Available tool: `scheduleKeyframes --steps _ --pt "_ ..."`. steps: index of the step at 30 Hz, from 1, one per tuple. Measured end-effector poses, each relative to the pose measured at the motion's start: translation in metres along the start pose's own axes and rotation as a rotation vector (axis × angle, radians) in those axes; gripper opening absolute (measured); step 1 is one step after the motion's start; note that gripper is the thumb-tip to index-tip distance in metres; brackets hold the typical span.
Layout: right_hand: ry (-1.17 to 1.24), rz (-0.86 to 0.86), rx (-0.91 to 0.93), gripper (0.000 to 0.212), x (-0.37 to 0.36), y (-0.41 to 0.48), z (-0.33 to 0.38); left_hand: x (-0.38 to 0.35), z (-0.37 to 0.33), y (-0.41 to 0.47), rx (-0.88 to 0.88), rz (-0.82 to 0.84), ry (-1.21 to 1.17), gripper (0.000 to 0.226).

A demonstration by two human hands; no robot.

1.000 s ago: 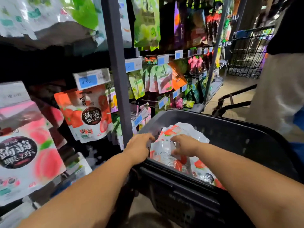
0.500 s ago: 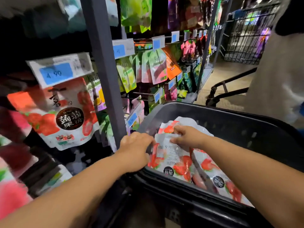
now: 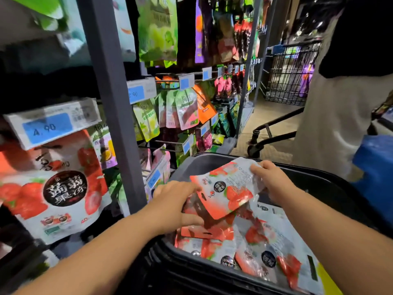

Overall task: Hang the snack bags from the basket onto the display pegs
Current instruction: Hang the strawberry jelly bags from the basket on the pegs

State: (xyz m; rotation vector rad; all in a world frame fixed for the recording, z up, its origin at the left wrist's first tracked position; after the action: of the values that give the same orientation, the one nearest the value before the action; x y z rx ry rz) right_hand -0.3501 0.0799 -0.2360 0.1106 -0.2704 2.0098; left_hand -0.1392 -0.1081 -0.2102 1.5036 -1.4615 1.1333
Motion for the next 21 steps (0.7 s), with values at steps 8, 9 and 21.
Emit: scheduleKeyframes --steps 8,9,21 --pt "0.181 0.084 -0.143 0.011 -0.022 -0.004 0.013 0.011 -0.04 0.01 -0.329 -0.255 -0.038 0.054" --pt "0.204 0.106 -0.166 0.008 -0.027 -0.008 0.014 0.013 -0.044 0.009 -0.333 -0.287 -0.061 0.045" --pt "-0.637 0.552 0.074 0.077 -0.075 -0.056 0.056 0.057 -0.019 -0.009 -0.029 -0.602 -0.488 0.014"
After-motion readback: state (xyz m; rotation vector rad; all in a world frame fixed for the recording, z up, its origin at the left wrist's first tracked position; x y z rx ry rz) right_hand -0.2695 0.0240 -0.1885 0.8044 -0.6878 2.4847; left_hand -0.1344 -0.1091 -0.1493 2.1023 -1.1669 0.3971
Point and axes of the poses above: each hand's wrist, its own y-axis towards the middle knuckle, its own x-axis out of the back of the hand, z = x × y, the point moved 7 cm from there along y, towards the middle knuckle, and after that the axes turned 7 degrees about z, right-handed, at the moved point
